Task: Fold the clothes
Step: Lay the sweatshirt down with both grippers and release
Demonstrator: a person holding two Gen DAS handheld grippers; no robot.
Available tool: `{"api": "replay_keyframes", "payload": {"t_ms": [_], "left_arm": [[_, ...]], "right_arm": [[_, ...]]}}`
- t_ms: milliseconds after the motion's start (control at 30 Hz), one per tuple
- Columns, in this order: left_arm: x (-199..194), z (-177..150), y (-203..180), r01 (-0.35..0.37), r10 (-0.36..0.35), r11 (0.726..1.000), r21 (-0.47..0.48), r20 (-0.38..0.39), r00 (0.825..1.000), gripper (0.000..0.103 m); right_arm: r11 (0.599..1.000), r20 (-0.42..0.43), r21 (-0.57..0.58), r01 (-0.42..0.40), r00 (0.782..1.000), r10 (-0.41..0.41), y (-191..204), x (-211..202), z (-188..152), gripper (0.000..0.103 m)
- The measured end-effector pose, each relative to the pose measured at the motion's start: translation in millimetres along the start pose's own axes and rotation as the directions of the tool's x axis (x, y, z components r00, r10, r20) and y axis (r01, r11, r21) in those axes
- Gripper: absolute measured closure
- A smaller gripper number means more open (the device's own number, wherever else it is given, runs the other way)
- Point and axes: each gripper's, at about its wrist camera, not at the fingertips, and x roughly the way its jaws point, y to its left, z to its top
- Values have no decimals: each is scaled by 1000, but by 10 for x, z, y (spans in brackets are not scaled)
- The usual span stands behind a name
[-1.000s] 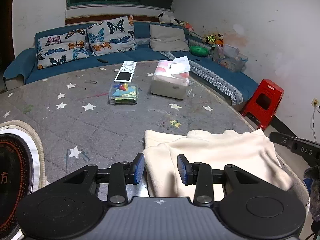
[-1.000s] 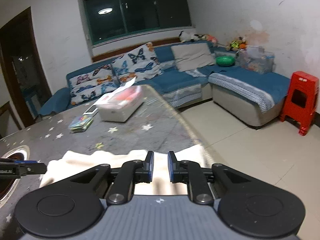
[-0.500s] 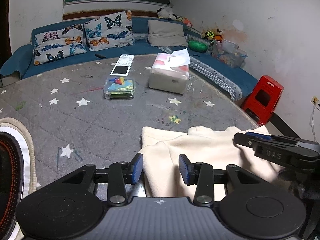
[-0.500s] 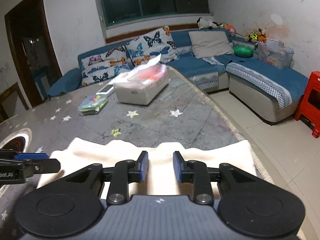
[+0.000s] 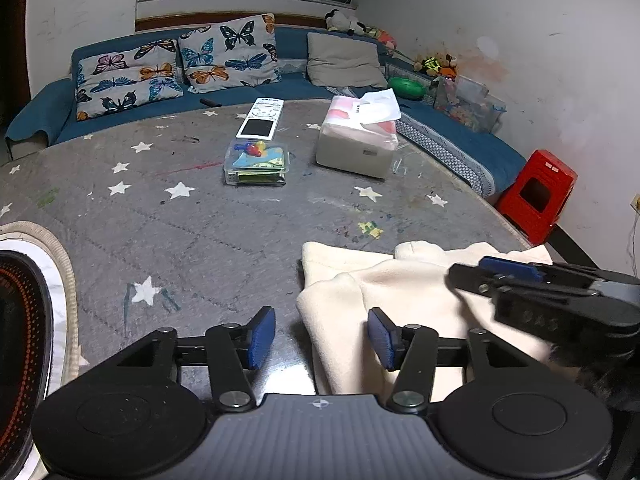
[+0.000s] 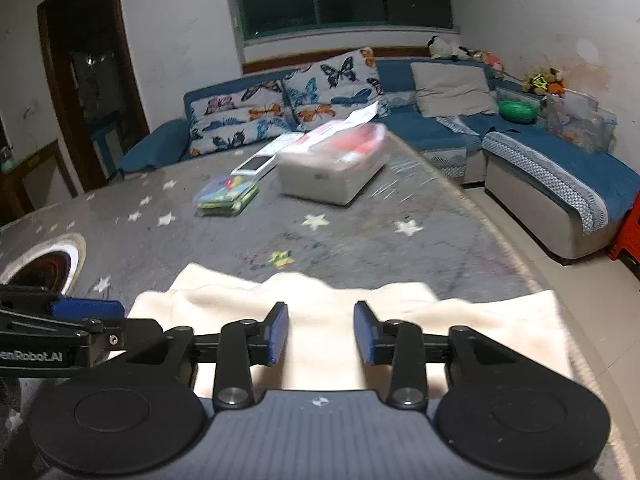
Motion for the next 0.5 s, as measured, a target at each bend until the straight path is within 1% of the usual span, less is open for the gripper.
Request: {"api": "replay_keyframes", "payload": {"t_ms": [67,200,300,400,500], "left_arm": [[-19,-9,13,-3,3,1000,-2,-2,1000,46],[-107,-49,29,0,0,1000,0,9,1000,42],[-191,-101,13,8,-8,1000,11,19,1000,35],[-293,-183,-22,11,-12,999,35,33,999,34],[-373,-258,-58,10,-12,999,53,44,999,32]], "right_arm": [[1000,-1,-21,12,1000,-12,49,17,-8,64],[1000,15,-14,-1,1000,1,35,-157,-11,64],[1000,29,-16,0,1000,0,3,-393,-76,63],[1000,33,-13,13,999,-12,-53,-636,-198,60],[999,35,1,41,999,-41,-119,-851,-360,60]]}}
